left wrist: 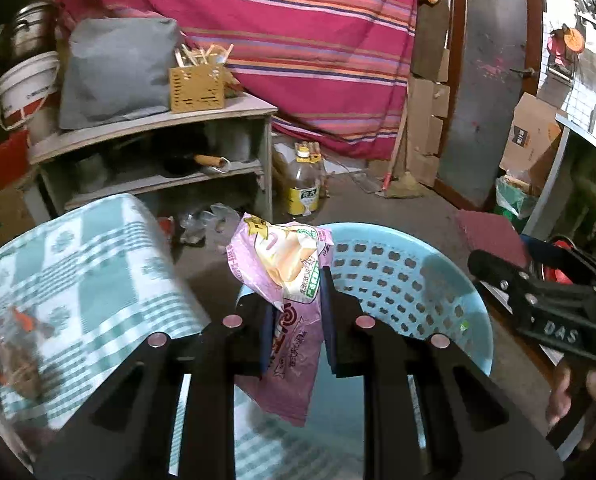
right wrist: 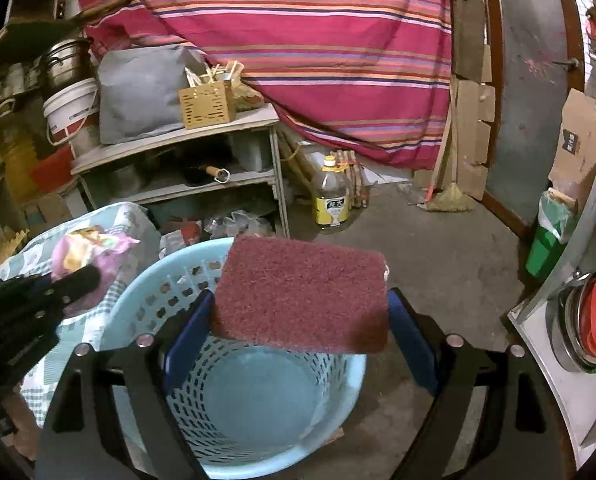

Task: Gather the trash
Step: 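Carry both items over the blue basket and open both tools to drop them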

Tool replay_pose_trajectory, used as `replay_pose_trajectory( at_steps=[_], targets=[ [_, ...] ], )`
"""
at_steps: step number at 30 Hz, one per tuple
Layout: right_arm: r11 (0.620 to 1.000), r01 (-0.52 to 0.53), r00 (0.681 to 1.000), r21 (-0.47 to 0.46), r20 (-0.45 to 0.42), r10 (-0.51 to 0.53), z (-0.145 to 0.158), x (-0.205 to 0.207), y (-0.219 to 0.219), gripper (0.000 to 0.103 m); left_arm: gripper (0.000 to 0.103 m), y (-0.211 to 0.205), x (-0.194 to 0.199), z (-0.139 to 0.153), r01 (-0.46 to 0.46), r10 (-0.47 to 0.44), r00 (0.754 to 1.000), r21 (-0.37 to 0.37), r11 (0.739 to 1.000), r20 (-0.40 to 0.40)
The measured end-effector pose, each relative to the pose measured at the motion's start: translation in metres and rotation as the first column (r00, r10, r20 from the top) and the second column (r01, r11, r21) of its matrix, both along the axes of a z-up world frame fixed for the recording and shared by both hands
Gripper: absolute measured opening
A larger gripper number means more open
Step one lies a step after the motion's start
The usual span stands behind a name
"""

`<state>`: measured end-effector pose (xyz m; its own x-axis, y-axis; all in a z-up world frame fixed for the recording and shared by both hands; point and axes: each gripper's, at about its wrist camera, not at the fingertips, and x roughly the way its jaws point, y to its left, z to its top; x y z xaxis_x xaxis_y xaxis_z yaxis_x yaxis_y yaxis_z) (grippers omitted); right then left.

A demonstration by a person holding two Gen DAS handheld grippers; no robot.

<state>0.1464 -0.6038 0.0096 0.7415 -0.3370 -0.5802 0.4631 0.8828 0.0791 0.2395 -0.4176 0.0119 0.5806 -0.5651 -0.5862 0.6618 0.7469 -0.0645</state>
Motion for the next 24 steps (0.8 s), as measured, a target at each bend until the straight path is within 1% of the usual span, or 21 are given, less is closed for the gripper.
replay_pose_trajectory(
  at_steps=[4,6,7,8,9,11,16,18,21,22,24],
  targets=[
    [1.0,0.007,1.0,0.023,0.007,-0.007,-0.002,0.0,-0.007,0.084,0.035,-0.009,0.006,0.0,0.023,-0.024,0.999,-0.012,1.0,-0.037],
    [1.0,0.008,1.0,0.024,0.003,-0.008,-0.003,0.001,-0.009,0.084,0.039,-0.01,0.008,0.002,0.027,-0.028,0.999,-0.012,1.0,-0.04],
    [1.0,0.008,1.0,0.024,0.001,-0.008,-0.004,0.001,-0.008,0.084,0.045,-0.01,0.008,0.003,0.025,-0.025,0.999,-0.009,1.0,-0.035],
    [1.0,0.006,1.0,0.027,-0.002,-0.006,-0.005,0.002,-0.008,0.084,0.053,-0.009,0.008,0.005,0.02,-0.02,0.999,-0.009,1.0,-0.028],
    [1.0,0.005,1.0,0.026,-0.006,-0.005,-0.006,0.003,-0.006,0.084,0.057,-0.005,0.008,0.007,0.014,-0.014,1.0,-0.011,1.0,-0.022],
    [1.0,0.002,1.0,0.018,-0.019,-0.001,-0.008,0.006,-0.002,0.084,0.072,0.002,0.008,0.011,0.002,-0.003,1.0,-0.016,1.0,-0.016],
    [1.0,-0.006,0.999,0.007,-0.036,0.006,-0.011,0.012,0.006,0.084,0.082,0.023,0.015,0.013,-0.019,0.018,0.999,-0.029,0.999,-0.05],
    [1.0,-0.011,0.999,0.002,-0.038,0.011,-0.01,0.015,0.011,0.084,0.084,0.031,0.013,0.014,-0.036,0.036,0.999,-0.018,0.999,-0.035],
    [1.0,-0.02,0.999,-0.005,-0.039,0.02,-0.008,0.021,0.018,0.084,0.09,0.052,0.007,0.017,-0.072,0.072,0.997,-0.003,0.997,0.014],
    [1.0,-0.025,0.999,-0.01,-0.043,0.024,-0.008,0.024,0.021,0.084,0.092,0.059,0.004,0.018,-0.086,0.086,0.996,0.0,0.996,0.029],
    [0.999,-0.032,0.998,-0.016,-0.05,0.031,-0.008,0.03,0.027,0.084,0.093,0.08,0.001,0.021,-0.118,0.117,0.992,-0.002,0.993,0.048]
  ],
)
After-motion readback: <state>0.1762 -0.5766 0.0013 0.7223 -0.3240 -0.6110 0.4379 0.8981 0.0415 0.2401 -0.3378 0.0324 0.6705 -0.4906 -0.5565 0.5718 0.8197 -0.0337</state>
